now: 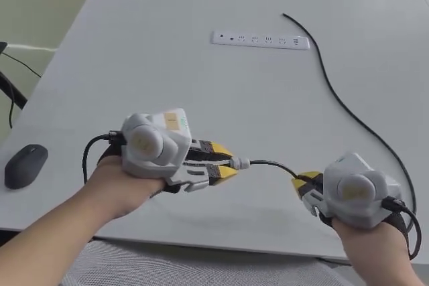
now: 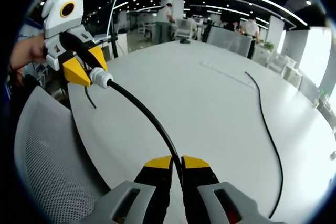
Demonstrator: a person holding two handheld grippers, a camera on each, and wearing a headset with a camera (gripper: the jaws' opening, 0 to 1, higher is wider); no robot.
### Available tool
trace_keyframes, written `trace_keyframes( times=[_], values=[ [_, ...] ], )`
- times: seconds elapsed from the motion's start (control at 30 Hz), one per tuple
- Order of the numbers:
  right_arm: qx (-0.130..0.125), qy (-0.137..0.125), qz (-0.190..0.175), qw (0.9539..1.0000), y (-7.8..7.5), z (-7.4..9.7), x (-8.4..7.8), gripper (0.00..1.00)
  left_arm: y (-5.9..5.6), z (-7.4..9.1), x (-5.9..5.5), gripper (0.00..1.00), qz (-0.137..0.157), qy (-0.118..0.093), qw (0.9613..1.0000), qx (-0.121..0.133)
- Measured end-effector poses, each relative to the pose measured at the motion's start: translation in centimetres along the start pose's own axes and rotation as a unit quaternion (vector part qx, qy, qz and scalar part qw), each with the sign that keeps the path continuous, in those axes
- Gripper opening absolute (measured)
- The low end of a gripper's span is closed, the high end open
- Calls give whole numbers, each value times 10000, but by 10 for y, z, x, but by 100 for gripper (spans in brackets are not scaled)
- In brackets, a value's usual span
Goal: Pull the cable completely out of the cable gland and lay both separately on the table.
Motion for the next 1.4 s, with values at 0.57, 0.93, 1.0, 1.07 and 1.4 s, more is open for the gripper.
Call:
trace_keyframes(
  times=[0.57,0.93,1.0,1.07,1.4],
  values=[
    [455,-568,1565,9850,32,15,44,20,-4,-1,0,15,26,28,10000,16],
    [820,-654,2145,9711,56,3,60,16,-8,-2,-2,15,-71,140,9999,-29],
    [900,-664,2283,9671,60,2,60,14,-8,-3,-3,15,-77,162,9998,-36],
    [924,-632,2437,9634,63,0,59,11,-9,-3,-2,15,-74,162,9998,-41],
    [956,-554,2671,9573,61,-2,58,3,-11,-6,-3,15,-134,245,9996,-66]
  ],
)
Point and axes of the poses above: the centre of the closed fingertips' face, and the gripper's own axes: z roughly backward along the fingers, y roughly to its left, x roughly out of its top, the point moved 9 cm from there along z, roughly backward along the fingers, and after that the axes turned 2 degrees about -z, right-handed, at the moved point
